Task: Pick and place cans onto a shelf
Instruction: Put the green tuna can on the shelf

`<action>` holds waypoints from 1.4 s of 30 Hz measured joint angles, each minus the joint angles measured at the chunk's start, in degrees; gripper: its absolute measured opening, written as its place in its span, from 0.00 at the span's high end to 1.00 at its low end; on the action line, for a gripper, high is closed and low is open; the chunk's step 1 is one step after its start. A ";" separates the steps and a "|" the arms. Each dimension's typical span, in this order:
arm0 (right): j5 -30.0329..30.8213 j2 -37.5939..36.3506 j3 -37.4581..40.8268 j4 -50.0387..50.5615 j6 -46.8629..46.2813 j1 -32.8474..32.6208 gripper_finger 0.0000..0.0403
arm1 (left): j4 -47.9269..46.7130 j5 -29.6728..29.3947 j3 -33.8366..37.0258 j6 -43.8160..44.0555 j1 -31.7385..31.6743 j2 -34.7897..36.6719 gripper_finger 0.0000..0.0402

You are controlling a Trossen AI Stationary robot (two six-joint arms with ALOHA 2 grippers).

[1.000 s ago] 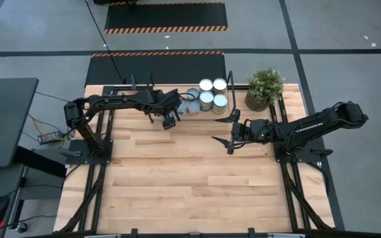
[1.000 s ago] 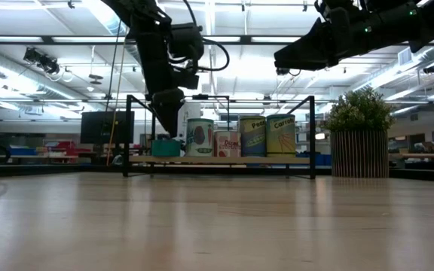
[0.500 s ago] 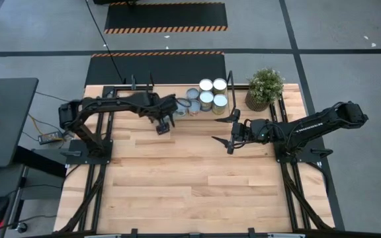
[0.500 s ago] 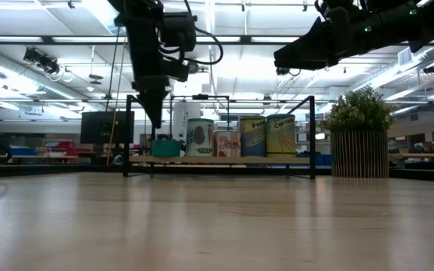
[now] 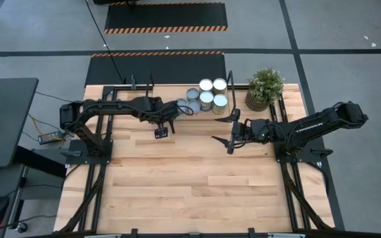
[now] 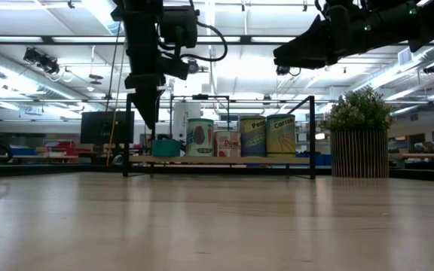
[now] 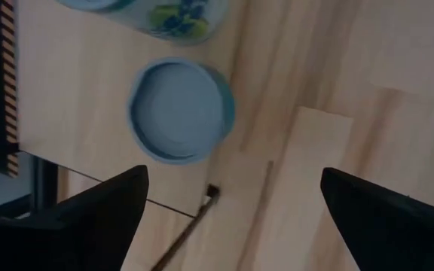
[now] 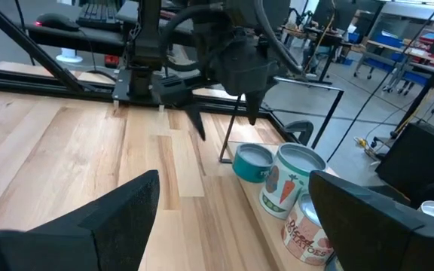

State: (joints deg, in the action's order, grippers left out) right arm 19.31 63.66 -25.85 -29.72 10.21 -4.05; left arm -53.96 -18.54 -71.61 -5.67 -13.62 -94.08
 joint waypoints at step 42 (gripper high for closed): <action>-4.46 0.04 -0.17 -10.86 -6.06 3.69 0.13 | 5.42 -15.98 0.00 -14.38 -8.69 -6.86 0.00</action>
State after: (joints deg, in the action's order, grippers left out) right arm 14.85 63.70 -26.02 -40.58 4.14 -0.36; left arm -48.54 -34.52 -71.61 -20.05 -22.31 -100.95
